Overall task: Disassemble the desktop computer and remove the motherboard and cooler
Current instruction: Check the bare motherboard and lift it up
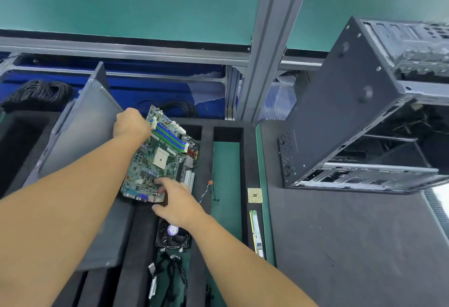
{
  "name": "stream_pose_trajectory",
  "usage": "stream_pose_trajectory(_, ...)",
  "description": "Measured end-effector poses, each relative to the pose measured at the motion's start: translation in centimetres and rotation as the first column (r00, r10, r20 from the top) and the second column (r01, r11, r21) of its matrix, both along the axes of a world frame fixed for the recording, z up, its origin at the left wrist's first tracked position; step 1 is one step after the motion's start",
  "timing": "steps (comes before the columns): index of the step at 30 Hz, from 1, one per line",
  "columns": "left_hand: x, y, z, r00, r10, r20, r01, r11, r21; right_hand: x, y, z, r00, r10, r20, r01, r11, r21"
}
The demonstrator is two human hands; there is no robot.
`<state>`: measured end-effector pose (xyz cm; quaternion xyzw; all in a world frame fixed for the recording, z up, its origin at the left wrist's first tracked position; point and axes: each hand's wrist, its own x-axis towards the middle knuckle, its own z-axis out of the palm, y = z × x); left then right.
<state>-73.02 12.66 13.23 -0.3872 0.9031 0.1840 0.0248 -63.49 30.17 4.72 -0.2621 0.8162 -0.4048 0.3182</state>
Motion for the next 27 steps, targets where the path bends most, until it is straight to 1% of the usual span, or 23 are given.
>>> stream_pose_trajectory(2, 0.4, 0.0, -0.3, 1.0, -0.017, 0.021, 0.018, 0.998, -0.065, 0.3, -0.2, -0.5, 0.995, -0.02, -0.097, 0.02, 1.0, 0.0)
stream_pose_trajectory(4, 0.7, 0.1, -0.6, 0.998, -0.021, 0.061, 0.027, 0.994, -0.103, 0.6, -0.3, -0.9, 0.992, -0.025, -0.124, 0.024, 1.0, -0.004)
stream_pose_trajectory(7, 1.2, -0.1, -1.0, 0.995, -0.028, 0.096, 0.036, 0.996, -0.082, 1.0, -0.6, -1.1, 0.993, -0.021, -0.114, 0.023, 1.0, 0.012)
stream_pose_trajectory(8, 1.4, -0.2, -1.1, 0.996, -0.024, 0.084, 0.029, 0.998, -0.064, 1.1, -0.7, -1.1, 0.996, -0.055, -0.074, 0.055, 0.998, -0.001)
stream_pose_trajectory(9, 1.6, -0.3, -1.1, 0.997, -0.017, 0.069, 0.02, 0.999, -0.044, 1.1, -0.8, -1.0, 0.991, -0.131, 0.01, 0.131, 0.991, -0.033)
stream_pose_trajectory(10, 1.7, -0.3, -1.2, 0.999, -0.01, 0.05, 0.012, 1.0, -0.023, 0.9, -0.9, -0.8, 0.959, -0.248, 0.135, 0.259, 0.964, -0.067)
stream_pose_trajectory(11, 1.9, -0.3, -1.3, 0.999, -0.001, 0.032, 0.001, 1.0, -0.001, 0.5, -1.0, -0.5, 0.891, -0.371, 0.263, 0.401, 0.913, -0.071)
stream_pose_trajectory(12, 2.1, -0.3, -1.3, 1.0, 0.011, 0.014, -0.012, 1.0, 0.022, -0.1, -1.2, -0.2, 0.803, -0.475, 0.359, 0.521, 0.853, -0.039)
stream_pose_trajectory(13, 2.3, -0.3, -1.3, 1.0, 0.028, -0.009, -0.028, 0.999, 0.045, -1.0, -1.3, 0.0, 0.73, -0.542, 0.416, 0.594, 0.805, 0.006)
stream_pose_trajectory(15, 2.8, -0.3, -1.3, 0.996, 0.061, -0.069, -0.055, 0.996, 0.075, -2.6, -1.9, 0.1, 0.648, -0.575, 0.5, 0.637, 0.768, 0.059)
stream_pose_trajectory(17, 3.2, -0.4, -1.4, 0.987, 0.082, -0.135, -0.069, 0.993, 0.097, -3.9, -2.6, 0.4, 0.599, -0.574, 0.558, 0.662, 0.747, 0.058)
stream_pose_trajectory(20, 3.6, -0.8, -1.6, 0.976, 0.106, -0.192, -0.077, 0.985, 0.153, -5.0, -3.5, 0.1, 0.54, -0.592, 0.599, 0.714, 0.699, 0.047)
stream_pose_trajectory(24, 4.1, -1.1, -2.0, 0.969, 0.106, -0.222, -0.064, 0.98, 0.187, -4.9, -5.1, -0.1, 0.537, -0.6, 0.593, 0.752, 0.66, -0.013)
stream_pose_trajectory(27, 4.6, -1.0, -2.2, 0.968, 0.092, -0.234, -0.047, 0.98, 0.192, -4.0, -6.0, 0.2, 0.506, -0.625, 0.594, 0.793, 0.609, -0.034)
